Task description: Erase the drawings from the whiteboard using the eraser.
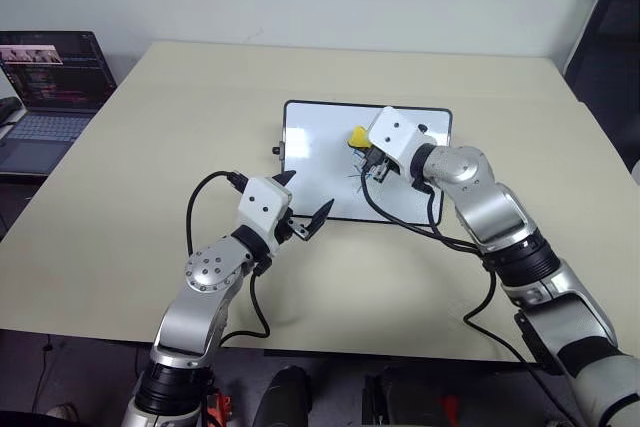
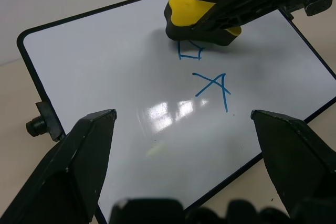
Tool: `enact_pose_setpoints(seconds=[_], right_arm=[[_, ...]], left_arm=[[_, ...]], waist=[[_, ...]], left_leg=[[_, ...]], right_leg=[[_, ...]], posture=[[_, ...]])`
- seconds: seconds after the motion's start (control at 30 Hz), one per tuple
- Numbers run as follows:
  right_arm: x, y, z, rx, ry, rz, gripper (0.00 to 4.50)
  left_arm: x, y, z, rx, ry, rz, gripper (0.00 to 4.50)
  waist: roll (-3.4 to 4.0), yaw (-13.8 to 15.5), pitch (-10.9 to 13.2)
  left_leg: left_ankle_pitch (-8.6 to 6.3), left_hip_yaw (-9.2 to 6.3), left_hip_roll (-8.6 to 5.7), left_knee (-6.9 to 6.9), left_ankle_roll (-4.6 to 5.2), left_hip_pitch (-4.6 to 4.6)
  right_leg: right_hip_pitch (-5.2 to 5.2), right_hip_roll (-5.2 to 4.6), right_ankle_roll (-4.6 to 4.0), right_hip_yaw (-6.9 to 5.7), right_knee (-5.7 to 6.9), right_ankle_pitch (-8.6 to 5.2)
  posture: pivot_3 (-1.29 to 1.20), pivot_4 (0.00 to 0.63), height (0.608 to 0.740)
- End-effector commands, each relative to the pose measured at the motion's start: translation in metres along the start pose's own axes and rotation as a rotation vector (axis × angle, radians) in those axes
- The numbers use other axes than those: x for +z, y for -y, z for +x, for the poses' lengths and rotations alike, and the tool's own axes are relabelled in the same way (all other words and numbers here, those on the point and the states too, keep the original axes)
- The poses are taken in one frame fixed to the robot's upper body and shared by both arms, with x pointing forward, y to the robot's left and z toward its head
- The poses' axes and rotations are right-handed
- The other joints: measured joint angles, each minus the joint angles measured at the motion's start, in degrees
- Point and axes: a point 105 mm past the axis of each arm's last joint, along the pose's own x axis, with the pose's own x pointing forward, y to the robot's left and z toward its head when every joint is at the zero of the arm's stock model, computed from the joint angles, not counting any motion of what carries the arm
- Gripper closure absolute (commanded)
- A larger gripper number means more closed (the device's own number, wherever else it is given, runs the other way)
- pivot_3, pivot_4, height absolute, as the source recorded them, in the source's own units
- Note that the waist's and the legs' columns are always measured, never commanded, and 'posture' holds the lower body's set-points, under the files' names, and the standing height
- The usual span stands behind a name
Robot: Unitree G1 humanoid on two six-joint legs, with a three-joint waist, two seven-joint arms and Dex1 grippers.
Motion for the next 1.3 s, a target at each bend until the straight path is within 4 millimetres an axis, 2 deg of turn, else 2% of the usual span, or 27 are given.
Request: enact_pose_setpoints(seconds=[0.03,0.27,0.53,0.93,1.1,1.3], right_arm=[[0.012,0.001,0.003,0.01,0.029,-0.048,3.64],[-0.005,-0.009,0.013,0.064,-0.042,-0.058,3.64],[-0.019,-0.004,0.013,0.057,-0.088,-0.047,3.64],[-0.061,0.018,-0.019,-0.02,-0.215,-0.019,3.64],[-0.064,0.021,-0.023,-0.032,-0.225,-0.02,3.64],[-0.042,0.012,-0.006,-0.018,-0.162,-0.014,3.64]], left_arm=[[0.013,-0.001,-0.001,0.011,0.044,0.032,0.0],[0.014,-0.001,-0.003,0.027,0.044,0.027,0.0],[0.014,-0.001,-0.003,0.036,0.043,0.023,0.0],[0.013,0.003,-0.002,0.025,0.045,0.012,0.0],[0.014,0.004,-0.001,0.018,0.048,0.012,0.0],[0.015,0.004,0.001,0.009,0.052,0.015,0.0]], waist=[[0.0,0.0,0.0],[0.0,-0.1,0.0],[-0.01,0.0,0.0],[-0.03,0.6,0.0],[-0.03,0.4,0.0],[-0.03,-0.1,0.0]], left_leg=[[0.0,0.0,0.0,0.0,0.0,0.0],[0.0,0.01,0.0,0.0,0.0,0.02],[0.01,-0.01,-0.01,0.19,0.0,0.11],[0.0,-0.12,-0.07,0.67,0.01,0.11],[0.04,-0.08,-0.05,0.68,0.05,0.26],[0.04,-0.03,-0.04,0.68,0.06,0.29]], right_leg=[[0.0,0.0,0.0,0.0,0.0,0.0],[0.01,0.0,0.0,0.01,0.02,0.0],[0.01,0.0,-0.01,0.01,0.42,0.01],[0.2,-0.02,0.06,-0.06,0.63,0.05],[0.24,0.0,0.04,-0.01,0.76,0.06],[0.25,0.0,0.04,0.04,0.77,0.07]], posture=[[0.0,0.15,0.74],[0.0,0.15,0.74],[0.0,0.15,0.74],[0.0,0.15,0.74],[0.0,0.15,0.74],[0.0,0.15,0.74]])
